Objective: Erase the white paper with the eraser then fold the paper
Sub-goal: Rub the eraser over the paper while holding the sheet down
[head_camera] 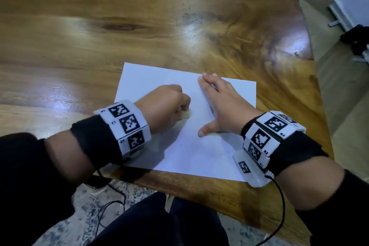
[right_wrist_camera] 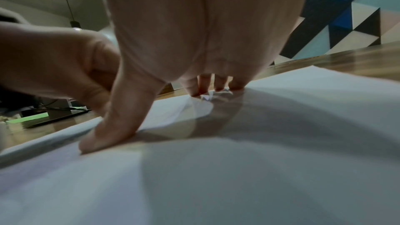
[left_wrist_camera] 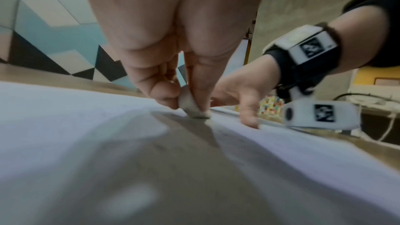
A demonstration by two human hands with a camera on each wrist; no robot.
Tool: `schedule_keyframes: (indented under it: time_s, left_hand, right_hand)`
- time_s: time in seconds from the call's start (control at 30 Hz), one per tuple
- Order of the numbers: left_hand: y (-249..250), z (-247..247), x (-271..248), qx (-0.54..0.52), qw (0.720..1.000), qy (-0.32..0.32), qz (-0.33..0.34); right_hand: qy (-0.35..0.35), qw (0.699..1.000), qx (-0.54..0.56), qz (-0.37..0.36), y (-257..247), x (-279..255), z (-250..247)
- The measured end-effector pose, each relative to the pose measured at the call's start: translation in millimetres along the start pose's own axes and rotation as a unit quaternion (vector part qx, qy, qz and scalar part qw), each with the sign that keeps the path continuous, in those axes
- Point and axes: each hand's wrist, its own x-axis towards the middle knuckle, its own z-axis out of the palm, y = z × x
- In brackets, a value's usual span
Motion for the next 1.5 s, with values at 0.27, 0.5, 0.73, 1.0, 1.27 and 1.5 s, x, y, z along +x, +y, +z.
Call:
schedule_keyframes:
  time_s: [0.27, 0.5, 0.73, 1.0, 1.27, 1.5]
  left_hand:
    - [4, 7, -33, -0.042, 0.993, -0.102, 0.048]
    - [-2, 4, -25, -0.019, 1.0, -0.008, 0.022]
    - [2, -1, -31, -0.033, 0.997, -0.062, 0.029]
    - [-3, 0, -21, 0.011, 0.999, -0.031, -0.013]
    - [2, 3, -26, 0.003, 0.998, -0.056, 0.011]
    - [1, 15, -54, 0.034, 0.995, -0.078, 0.048]
  right_hand:
    - [-0.003, 1.0, -0.006, 0.0, 0, 0, 0]
    - [-0.003, 1.0, 0.005, 0.0, 1, 0, -1]
    - [-0.004, 1.0, -0.002, 0.0, 1, 0, 0]
    - [-0.005, 1.0, 0.008, 0.001, 0, 0, -1]
    - [-0.002, 1.0, 0.002, 0.001, 0, -1, -1]
    - [0.001, 1.0, 0.016, -0.001, 2, 0, 0]
